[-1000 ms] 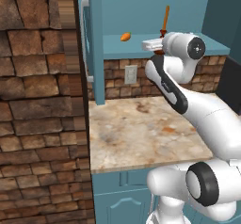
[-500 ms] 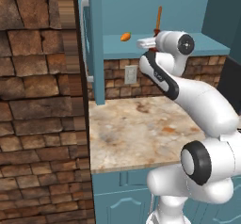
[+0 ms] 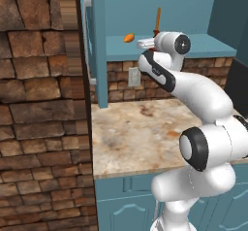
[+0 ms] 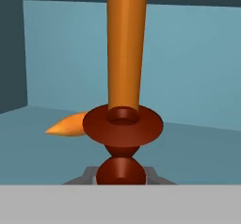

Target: Pick the candle and candle from the dining table and place them in the open cabinet. Close the cabinet after placing the objects.

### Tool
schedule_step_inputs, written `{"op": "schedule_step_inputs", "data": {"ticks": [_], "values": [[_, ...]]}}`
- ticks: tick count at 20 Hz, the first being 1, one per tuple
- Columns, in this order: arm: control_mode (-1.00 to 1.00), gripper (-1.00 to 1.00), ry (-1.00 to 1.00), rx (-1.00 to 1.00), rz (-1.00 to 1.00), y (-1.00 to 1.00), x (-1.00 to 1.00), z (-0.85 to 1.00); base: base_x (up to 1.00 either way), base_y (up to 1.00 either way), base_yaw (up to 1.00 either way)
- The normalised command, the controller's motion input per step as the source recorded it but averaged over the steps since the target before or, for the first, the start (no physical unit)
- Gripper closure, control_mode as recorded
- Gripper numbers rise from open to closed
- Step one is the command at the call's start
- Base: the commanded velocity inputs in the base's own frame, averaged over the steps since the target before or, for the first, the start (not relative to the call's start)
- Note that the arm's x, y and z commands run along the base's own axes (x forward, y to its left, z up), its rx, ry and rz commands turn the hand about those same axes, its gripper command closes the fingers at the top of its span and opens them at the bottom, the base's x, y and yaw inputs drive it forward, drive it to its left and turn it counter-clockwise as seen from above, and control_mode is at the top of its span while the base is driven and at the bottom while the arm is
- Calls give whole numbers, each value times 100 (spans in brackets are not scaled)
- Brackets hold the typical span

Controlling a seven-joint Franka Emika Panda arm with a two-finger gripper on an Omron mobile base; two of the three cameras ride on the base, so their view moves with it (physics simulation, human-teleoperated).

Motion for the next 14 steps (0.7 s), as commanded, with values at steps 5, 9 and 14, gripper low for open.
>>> {"op": "schedule_step_inputs", "data": {"ticks": [5,9,14], "values": [[-100,100,0,0,0,0,44,-6,0,0,0],[-100,100,0,0,0,0,42,0,0,0,0],[-100,100,0,0,0,1,31,-8,0,0,0]]}}
